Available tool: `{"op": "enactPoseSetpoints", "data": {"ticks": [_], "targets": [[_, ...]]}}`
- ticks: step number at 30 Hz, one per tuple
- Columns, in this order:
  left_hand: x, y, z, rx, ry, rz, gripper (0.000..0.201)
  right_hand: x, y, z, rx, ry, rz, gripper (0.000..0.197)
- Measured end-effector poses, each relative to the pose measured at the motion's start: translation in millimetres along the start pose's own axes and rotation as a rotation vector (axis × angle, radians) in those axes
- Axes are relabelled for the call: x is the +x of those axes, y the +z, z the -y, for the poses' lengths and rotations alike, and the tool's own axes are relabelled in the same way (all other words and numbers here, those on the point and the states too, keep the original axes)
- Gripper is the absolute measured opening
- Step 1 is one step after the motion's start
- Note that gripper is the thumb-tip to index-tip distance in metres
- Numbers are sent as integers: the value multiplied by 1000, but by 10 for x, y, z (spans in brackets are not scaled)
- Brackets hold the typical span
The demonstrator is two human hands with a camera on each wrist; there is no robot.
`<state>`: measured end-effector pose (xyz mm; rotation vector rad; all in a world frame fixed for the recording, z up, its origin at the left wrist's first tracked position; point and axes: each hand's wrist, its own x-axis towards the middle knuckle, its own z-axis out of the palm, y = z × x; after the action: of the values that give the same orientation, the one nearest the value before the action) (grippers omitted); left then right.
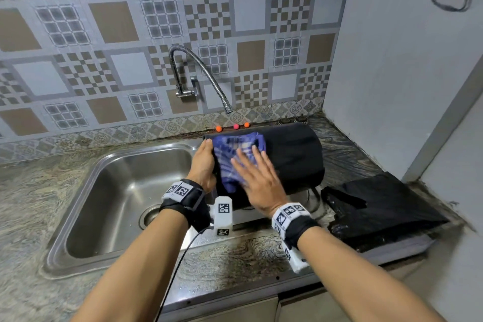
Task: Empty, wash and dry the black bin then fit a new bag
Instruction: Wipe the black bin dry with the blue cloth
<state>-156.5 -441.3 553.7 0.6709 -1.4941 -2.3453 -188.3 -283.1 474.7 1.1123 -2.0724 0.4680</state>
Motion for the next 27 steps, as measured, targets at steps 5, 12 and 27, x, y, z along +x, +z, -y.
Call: {"op": "enactPoseSetpoints", "data": {"ticks": [5, 12, 27], "targets": [[74, -63, 23, -33, -34, -24, 39, -59, 20, -56, -115, 3, 139, 63], [53, -209, -72, -127, -90, -107, 38, -245, -80, -726, -54, 711, 168, 60], [202, -225, -117, -114, -103, -139, 21, -33, -245, -1142, 376, 1287, 25, 43]]}}
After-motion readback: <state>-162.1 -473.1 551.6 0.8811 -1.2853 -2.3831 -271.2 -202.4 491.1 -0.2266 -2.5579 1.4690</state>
